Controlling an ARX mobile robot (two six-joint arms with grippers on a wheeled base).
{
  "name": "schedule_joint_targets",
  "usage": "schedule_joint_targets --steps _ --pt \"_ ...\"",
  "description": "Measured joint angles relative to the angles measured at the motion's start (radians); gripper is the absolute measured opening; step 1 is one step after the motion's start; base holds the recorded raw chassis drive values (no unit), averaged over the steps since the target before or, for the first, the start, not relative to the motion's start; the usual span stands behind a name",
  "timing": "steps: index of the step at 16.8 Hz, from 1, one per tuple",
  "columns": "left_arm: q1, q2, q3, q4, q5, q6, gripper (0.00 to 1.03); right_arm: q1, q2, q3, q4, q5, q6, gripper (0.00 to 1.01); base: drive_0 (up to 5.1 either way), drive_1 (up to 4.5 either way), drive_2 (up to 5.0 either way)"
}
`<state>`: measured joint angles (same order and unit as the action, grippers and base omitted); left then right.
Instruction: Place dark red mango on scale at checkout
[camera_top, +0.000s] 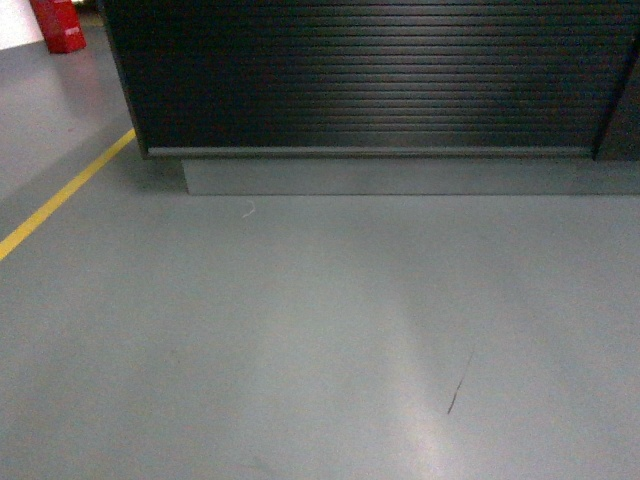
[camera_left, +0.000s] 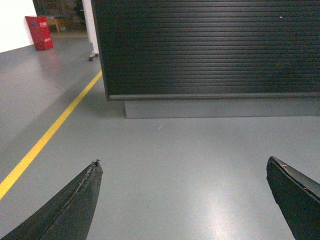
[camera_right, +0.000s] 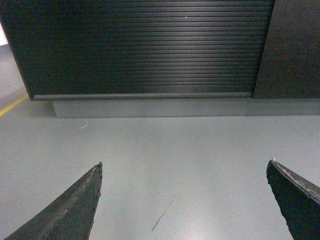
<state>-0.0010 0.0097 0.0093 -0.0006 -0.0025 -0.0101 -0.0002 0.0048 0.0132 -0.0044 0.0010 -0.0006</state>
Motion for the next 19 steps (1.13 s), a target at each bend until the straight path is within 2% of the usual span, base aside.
schedule_joint_targets --steps 19 --pt "0.000 0.000 0.000 -0.001 0.003 0.000 0.98 0.000 0.000 0.000 0.003 -0.001 0.000 0.98 0.0 4.27 -4.3"
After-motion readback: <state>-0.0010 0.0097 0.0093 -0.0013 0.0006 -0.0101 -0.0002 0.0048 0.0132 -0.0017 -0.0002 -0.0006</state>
